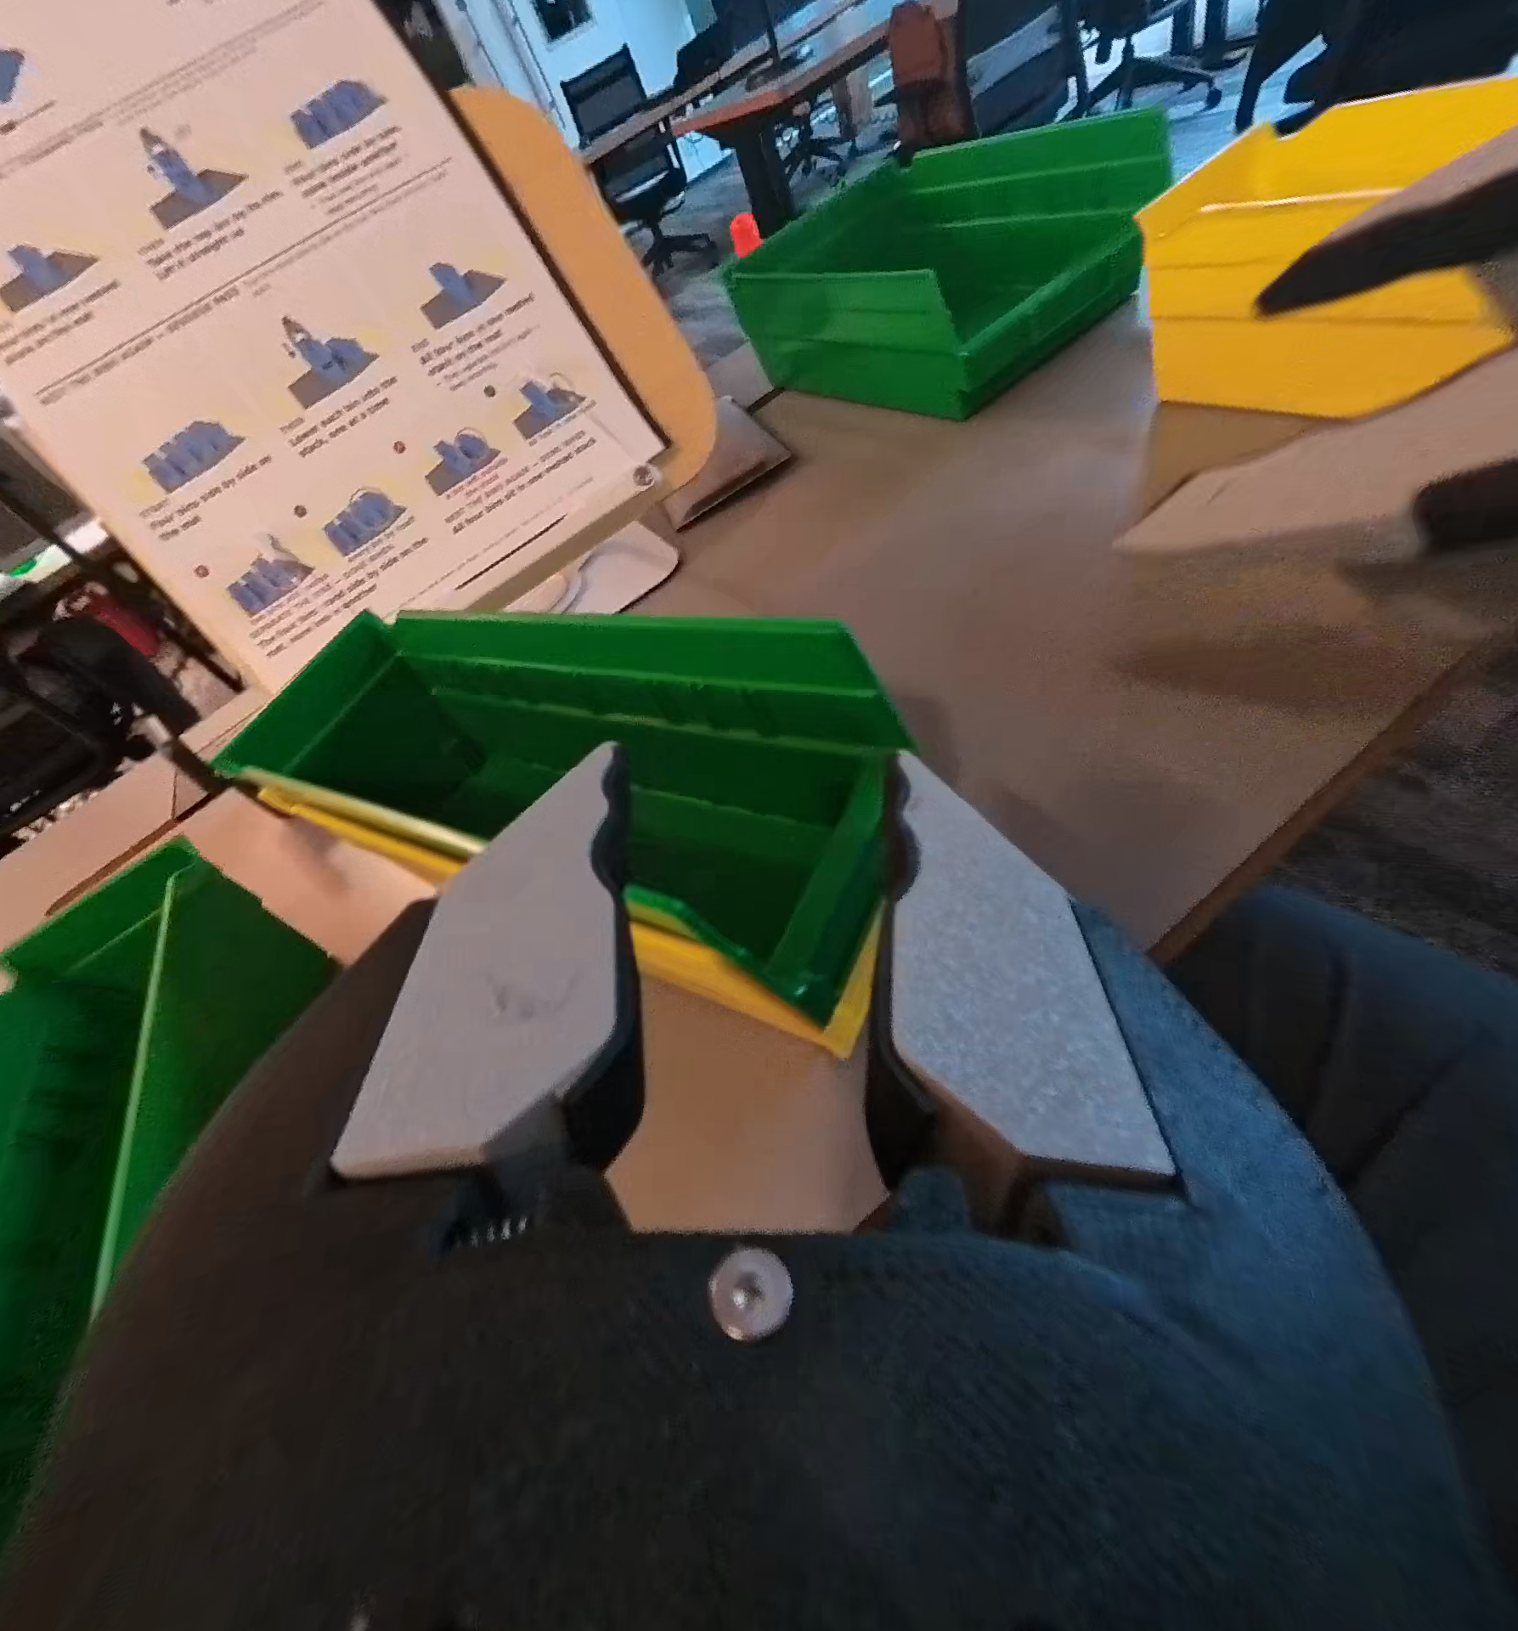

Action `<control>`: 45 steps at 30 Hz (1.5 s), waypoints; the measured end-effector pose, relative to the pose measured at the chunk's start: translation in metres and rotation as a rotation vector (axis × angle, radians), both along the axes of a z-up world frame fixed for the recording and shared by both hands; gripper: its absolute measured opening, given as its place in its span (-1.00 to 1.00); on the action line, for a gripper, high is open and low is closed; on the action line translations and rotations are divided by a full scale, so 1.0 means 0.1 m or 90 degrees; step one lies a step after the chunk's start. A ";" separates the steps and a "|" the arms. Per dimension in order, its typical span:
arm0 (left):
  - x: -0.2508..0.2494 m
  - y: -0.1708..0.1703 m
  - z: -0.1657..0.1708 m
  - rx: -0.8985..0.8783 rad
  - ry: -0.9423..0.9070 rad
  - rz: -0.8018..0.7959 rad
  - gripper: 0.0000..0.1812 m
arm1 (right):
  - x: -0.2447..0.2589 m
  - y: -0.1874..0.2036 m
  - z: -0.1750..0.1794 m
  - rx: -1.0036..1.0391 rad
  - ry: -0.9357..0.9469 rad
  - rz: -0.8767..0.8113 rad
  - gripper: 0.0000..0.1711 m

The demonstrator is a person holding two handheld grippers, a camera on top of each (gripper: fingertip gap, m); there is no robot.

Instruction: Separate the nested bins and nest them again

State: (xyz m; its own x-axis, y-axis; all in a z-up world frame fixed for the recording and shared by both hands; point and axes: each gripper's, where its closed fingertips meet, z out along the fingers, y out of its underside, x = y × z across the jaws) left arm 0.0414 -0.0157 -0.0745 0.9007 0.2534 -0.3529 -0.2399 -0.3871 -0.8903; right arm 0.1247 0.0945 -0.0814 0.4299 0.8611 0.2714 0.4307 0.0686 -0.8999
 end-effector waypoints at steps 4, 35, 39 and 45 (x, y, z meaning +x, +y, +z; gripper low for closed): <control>-0.15 -0.19 -0.02 -0.022 -0.018 0.007 -0.39 | 0.04 0.11 0.10 -0.041 0.021 0.049 -0.18; -0.52 -0.19 -0.43 -0.071 -0.065 0.065 -0.21 | 0.14 0.35 0.07 -0.121 0.033 0.059 -0.08; -0.61 -0.25 -0.43 -0.079 -0.080 0.061 -0.10 | 0.26 0.48 0.10 -0.120 0.035 0.035 -0.07; -0.83 -0.51 -0.46 -0.128 -0.121 0.063 -0.05 | 0.74 0.96 0.26 -0.091 0.052 -0.071 -0.05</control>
